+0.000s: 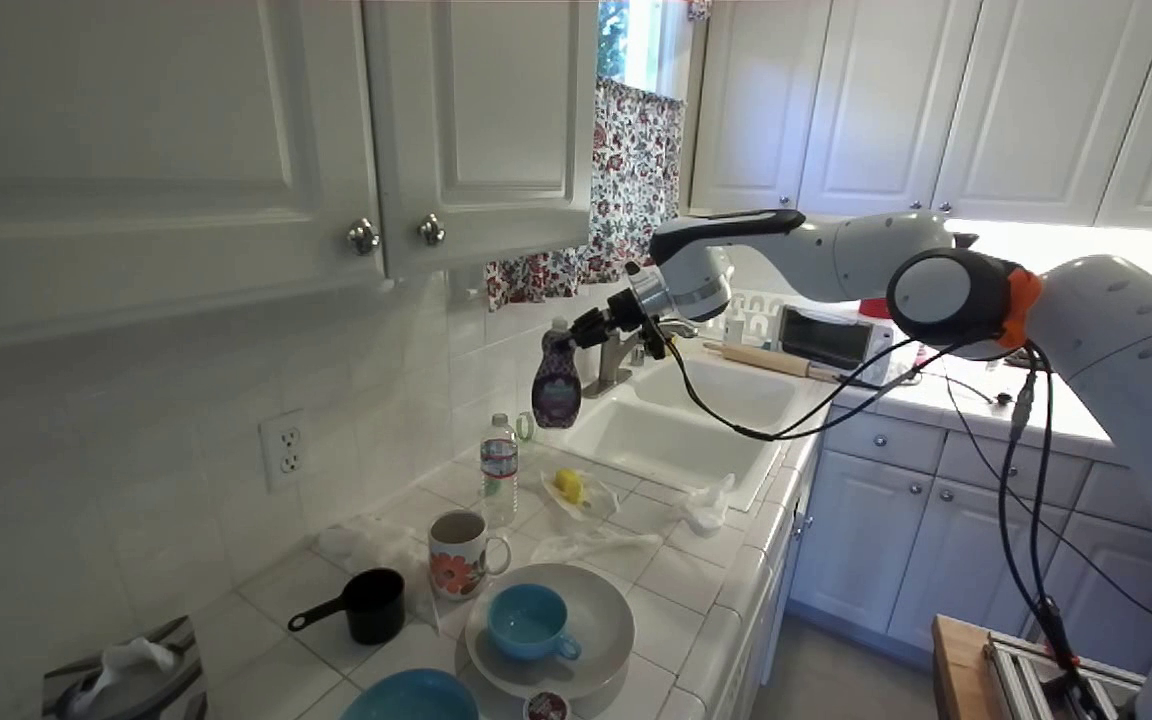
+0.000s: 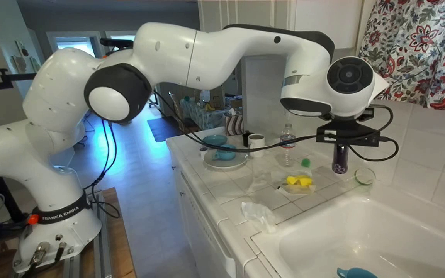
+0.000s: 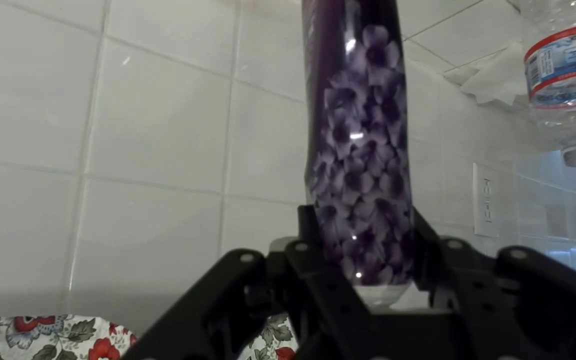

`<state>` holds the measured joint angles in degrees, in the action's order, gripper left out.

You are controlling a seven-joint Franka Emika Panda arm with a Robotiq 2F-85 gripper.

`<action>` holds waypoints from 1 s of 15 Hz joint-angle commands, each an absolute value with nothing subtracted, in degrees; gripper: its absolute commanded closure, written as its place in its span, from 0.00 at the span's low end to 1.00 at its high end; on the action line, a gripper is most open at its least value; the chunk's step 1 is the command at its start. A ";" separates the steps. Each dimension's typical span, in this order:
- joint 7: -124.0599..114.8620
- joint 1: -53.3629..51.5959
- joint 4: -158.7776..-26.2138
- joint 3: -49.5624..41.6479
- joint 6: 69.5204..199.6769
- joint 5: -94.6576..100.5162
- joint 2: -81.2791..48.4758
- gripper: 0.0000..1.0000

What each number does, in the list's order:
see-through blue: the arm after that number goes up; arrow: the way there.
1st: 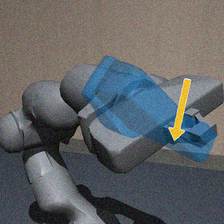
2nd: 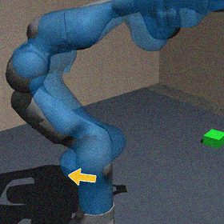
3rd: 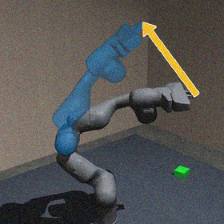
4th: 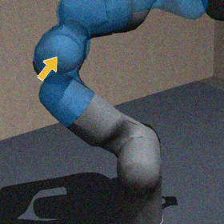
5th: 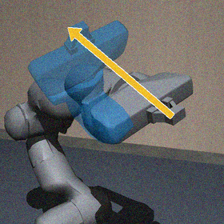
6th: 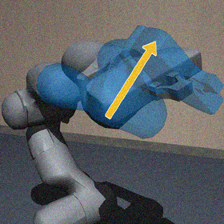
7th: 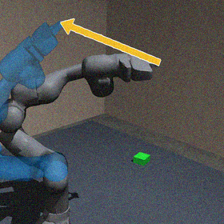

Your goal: Pour some dishwashing liquid in the sink.

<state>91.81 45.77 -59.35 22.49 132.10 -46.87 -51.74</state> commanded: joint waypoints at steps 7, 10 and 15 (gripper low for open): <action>95.06 49.17 -78.04 24.28 154.96 -53.57 -39.23 0.82; 97.90 48.74 -81.24 24.82 165.63 -54.11 -38.10 0.82; 98.01 48.59 -87.25 22.71 174.24 -51.69 -35.29 0.82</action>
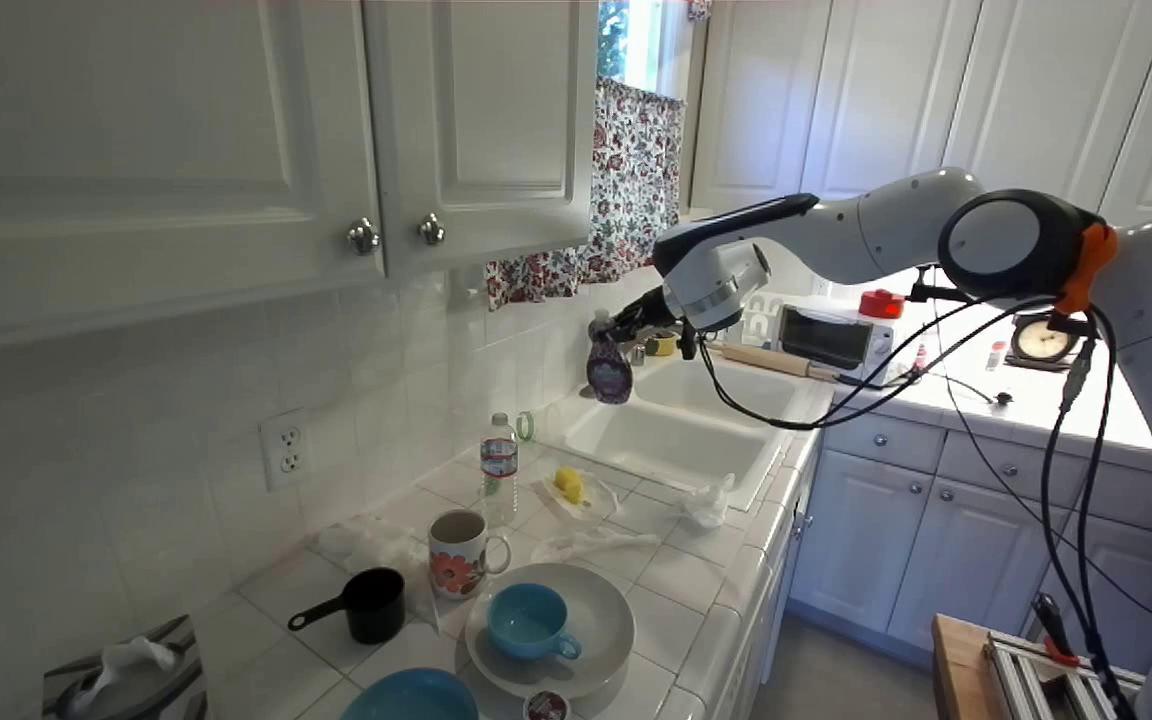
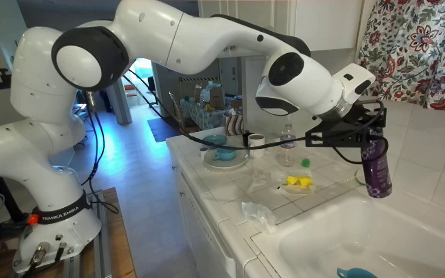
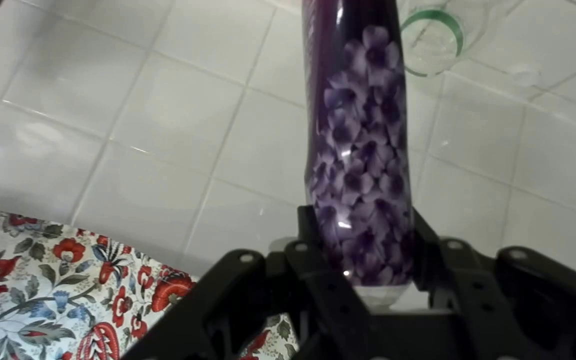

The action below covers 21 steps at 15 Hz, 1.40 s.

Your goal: Pour some dishwashing liquid in the sink.

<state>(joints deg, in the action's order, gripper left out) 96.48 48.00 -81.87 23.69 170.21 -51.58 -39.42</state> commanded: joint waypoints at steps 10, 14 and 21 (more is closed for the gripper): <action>97.36 48.25 -86.52 21.94 176.11 -51.52 -38.10 0.57; 101.22 49.34 -85.60 23.19 181.91 -51.70 -40.18 0.82; 109.89 53.27 -87.31 23.00 193.12 -47.83 -42.09 0.82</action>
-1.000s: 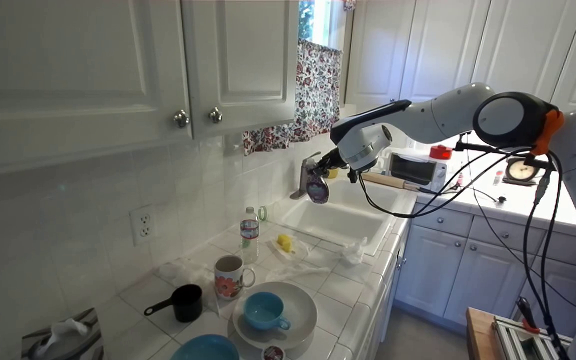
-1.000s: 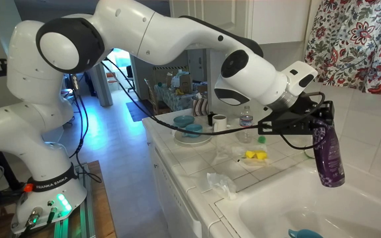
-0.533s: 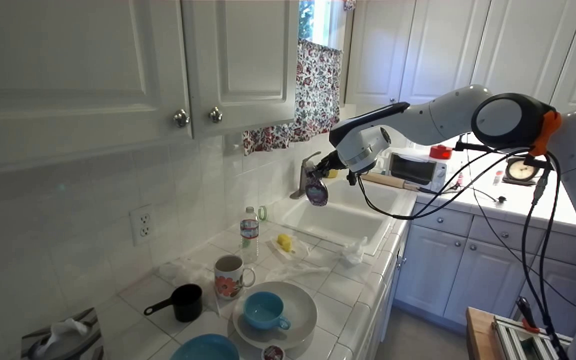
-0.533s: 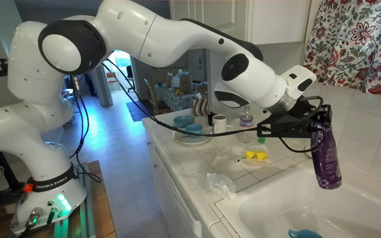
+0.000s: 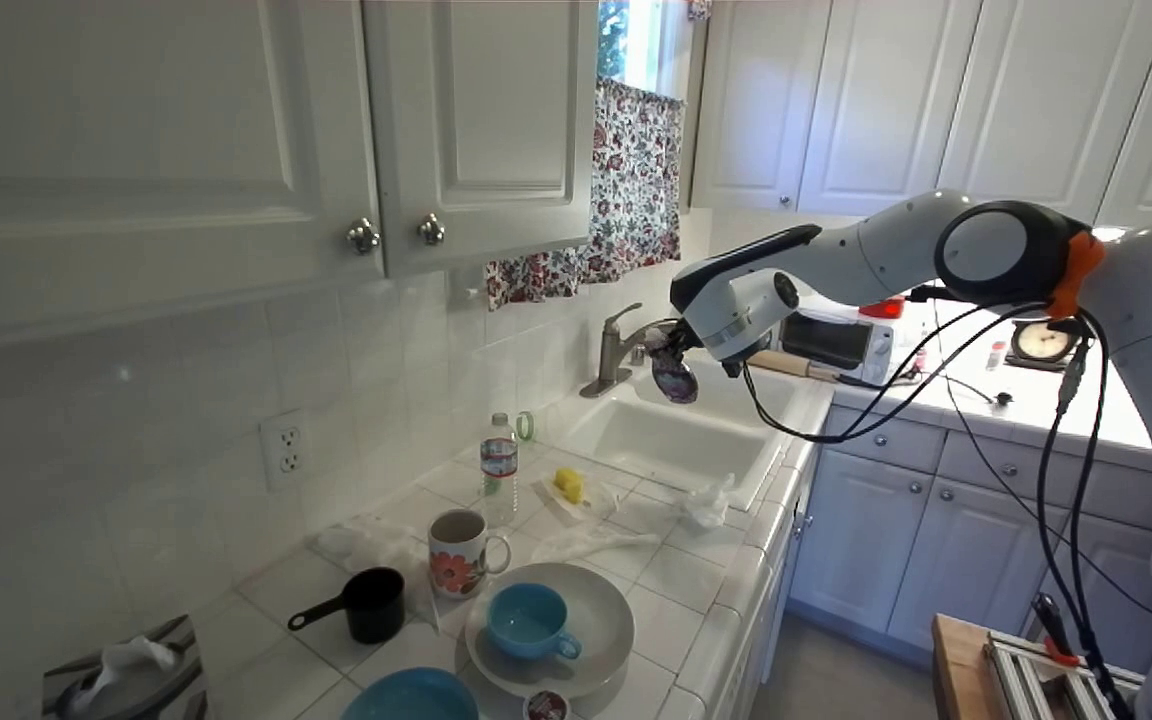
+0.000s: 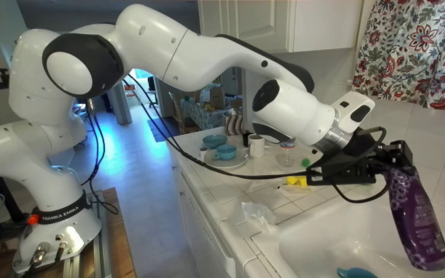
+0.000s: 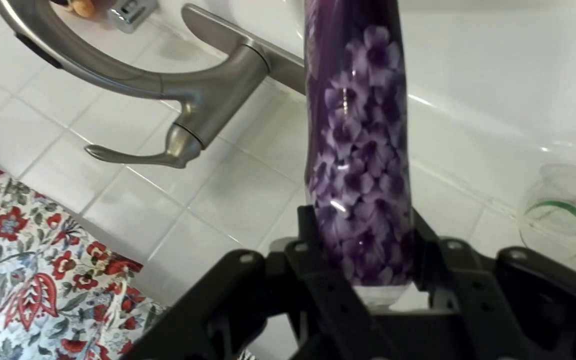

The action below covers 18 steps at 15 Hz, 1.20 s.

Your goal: Pour some dishwashing liquid in the sink.

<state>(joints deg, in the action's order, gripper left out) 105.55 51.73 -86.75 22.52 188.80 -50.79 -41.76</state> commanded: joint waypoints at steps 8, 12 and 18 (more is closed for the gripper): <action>120.00 48.04 -93.89 12.21 194.62 -44.06 -41.45 0.82; 124.32 42.84 -94.79 6.11 197.20 -43.82 -42.12 0.82; 130.24 32.74 -94.92 -4.70 200.91 -44.75 -43.14 0.82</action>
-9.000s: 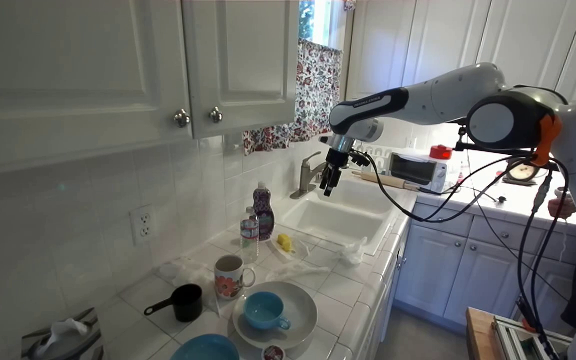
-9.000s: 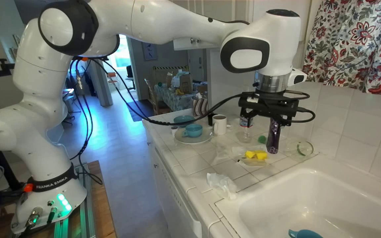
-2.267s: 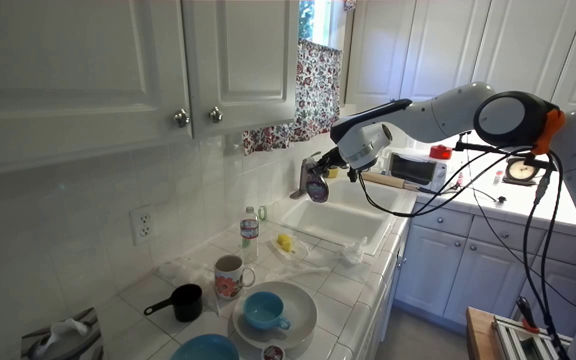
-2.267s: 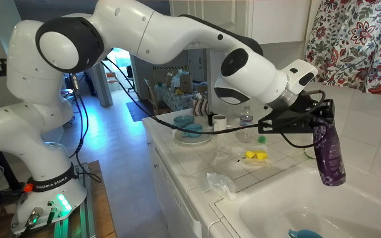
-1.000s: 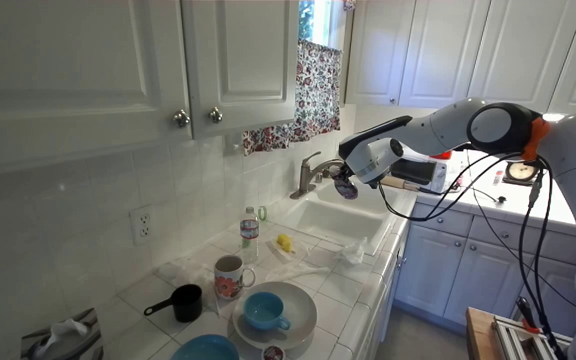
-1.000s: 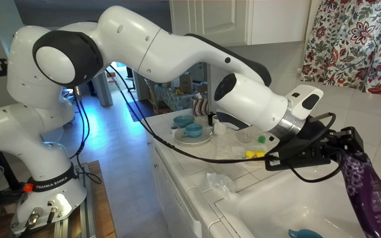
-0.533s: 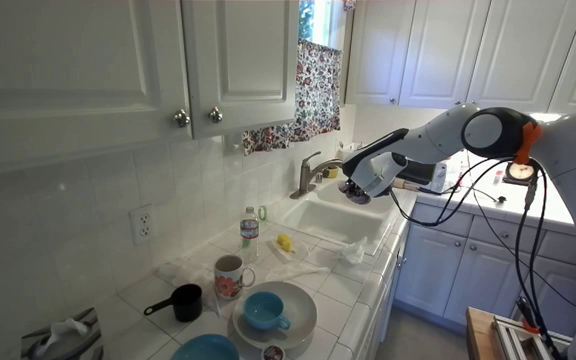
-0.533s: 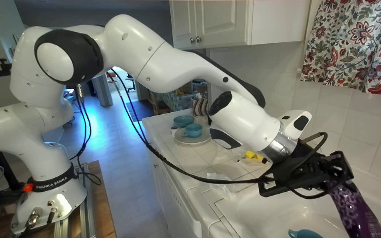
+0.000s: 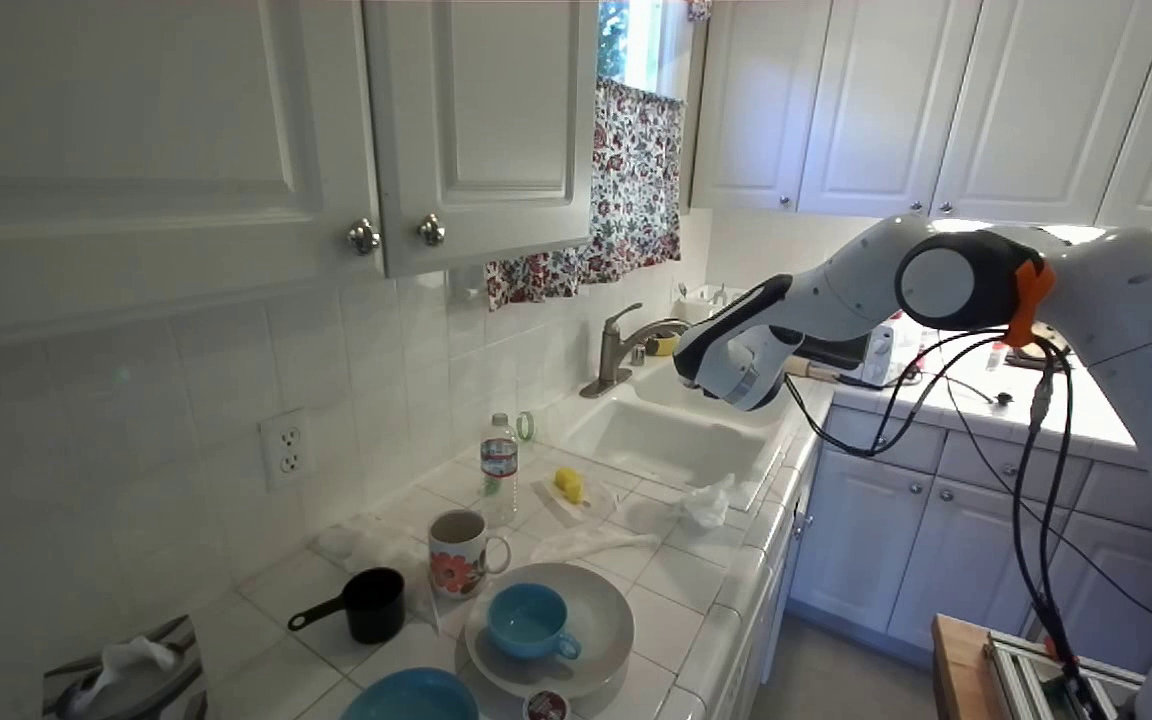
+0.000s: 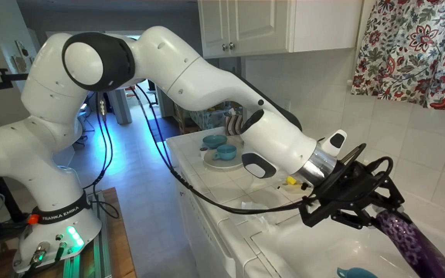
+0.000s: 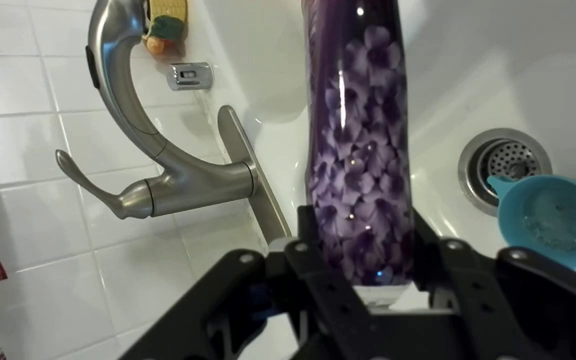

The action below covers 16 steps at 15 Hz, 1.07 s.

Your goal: Pour some dishwashing liquid in the sink.

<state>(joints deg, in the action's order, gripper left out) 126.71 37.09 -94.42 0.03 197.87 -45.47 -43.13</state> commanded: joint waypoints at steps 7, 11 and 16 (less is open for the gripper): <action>125.80 19.73 -96.11 -22.01 200.80 -33.27 -45.86 0.82; 129.17 17.41 -95.89 -24.23 201.58 -33.05 -46.95 0.82; 133.30 14.96 -95.45 -27.31 202.64 -33.53 -48.63 0.82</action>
<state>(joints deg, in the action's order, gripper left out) 131.06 16.37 -96.12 -24.94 200.41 -34.69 -47.54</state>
